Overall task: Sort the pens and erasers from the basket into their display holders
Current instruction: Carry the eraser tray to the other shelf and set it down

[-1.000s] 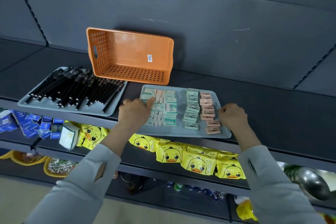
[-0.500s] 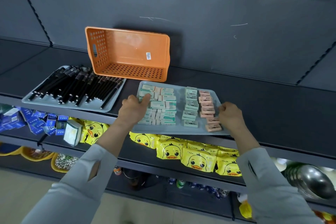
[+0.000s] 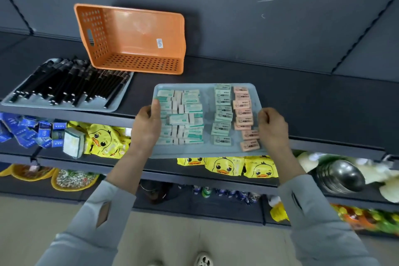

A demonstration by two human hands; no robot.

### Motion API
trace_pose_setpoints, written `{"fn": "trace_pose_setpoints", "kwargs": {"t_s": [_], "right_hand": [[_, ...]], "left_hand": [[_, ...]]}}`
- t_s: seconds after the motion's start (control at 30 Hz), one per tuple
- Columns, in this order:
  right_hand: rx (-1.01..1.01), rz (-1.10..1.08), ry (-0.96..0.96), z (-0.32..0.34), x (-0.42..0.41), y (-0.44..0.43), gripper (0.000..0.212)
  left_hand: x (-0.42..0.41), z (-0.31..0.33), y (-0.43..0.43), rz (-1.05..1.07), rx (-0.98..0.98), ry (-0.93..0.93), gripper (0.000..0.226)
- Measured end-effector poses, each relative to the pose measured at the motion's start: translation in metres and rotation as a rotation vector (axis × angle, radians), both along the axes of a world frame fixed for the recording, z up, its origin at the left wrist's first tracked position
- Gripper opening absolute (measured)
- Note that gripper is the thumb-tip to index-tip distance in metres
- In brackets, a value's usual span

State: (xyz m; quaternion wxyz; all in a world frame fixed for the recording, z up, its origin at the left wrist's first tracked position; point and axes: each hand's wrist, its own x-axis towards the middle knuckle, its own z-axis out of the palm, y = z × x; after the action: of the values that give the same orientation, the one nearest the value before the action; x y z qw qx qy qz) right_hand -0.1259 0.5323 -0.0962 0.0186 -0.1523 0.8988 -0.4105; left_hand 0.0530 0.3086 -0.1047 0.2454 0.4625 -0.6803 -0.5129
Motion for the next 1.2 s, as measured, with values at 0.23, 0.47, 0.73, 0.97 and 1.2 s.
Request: {"fn": "trace_pose_setpoints", "kwargs": {"t_s": [0.23,0.47,0.73,0.97,1.2], "right_hand": [[-0.048,-0.164,0.092,-0.012,0.065,0.038,0.021],[-0.062,-0.397,0.053,-0.042,0.160,0.078,0.024],[-0.087,-0.652,-0.008,-0.063,0.247,0.125,0.023],[-0.118,-0.859,-0.068,-0.078,0.289,0.176,0.024],[-0.181,-0.950,-0.068,-0.087,0.305,0.233,0.022]], "left_hand": [[0.028,-0.014,0.011,-0.159,0.008,0.079,0.056],[0.073,-0.036,0.029,-0.371,0.007,0.089,0.056],[0.095,-0.051,0.070,-0.610,-0.035,0.032,0.039],[0.089,-0.068,0.121,-0.788,-0.008,0.013,0.036],[0.064,-0.081,0.186,-0.929,-0.011,0.018,0.042]]}}
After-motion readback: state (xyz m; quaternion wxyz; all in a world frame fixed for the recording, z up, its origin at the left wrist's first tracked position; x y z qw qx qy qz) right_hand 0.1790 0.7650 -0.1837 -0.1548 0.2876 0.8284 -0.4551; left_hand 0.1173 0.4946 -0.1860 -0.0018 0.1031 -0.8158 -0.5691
